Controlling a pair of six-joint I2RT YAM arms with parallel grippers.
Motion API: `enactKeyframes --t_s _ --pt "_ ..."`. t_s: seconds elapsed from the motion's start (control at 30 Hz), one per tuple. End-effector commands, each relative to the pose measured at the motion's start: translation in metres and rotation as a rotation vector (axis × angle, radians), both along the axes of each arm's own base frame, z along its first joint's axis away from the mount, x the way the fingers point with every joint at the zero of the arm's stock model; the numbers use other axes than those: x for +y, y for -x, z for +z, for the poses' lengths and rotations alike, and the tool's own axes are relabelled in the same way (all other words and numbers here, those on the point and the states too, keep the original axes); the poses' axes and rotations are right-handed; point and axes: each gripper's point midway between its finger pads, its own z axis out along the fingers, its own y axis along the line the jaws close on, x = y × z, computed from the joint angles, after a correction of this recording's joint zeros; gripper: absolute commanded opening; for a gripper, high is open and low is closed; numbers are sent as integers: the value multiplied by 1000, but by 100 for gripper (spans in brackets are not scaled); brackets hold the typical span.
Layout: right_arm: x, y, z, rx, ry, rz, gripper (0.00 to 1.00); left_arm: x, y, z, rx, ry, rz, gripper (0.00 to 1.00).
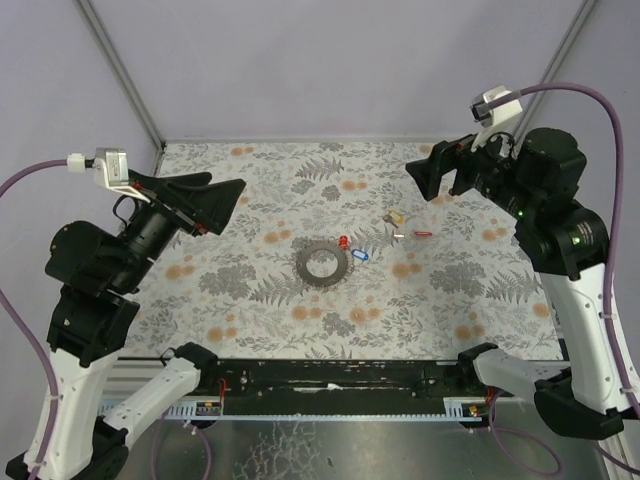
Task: Remove the keys from the keyring
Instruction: Reset both arms
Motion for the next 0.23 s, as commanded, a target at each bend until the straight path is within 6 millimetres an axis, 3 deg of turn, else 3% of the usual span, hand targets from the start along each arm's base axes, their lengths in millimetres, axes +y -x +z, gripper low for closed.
enactKeyframes --t_s 0.0,0.2 --pt "-10 8 6 -6 -43 -26 99 -4 10 3 -15 -12 -44 100" --pt "-13 9 3 5 -51 -7 99 -4 15 -1 -20 8 -58 100"
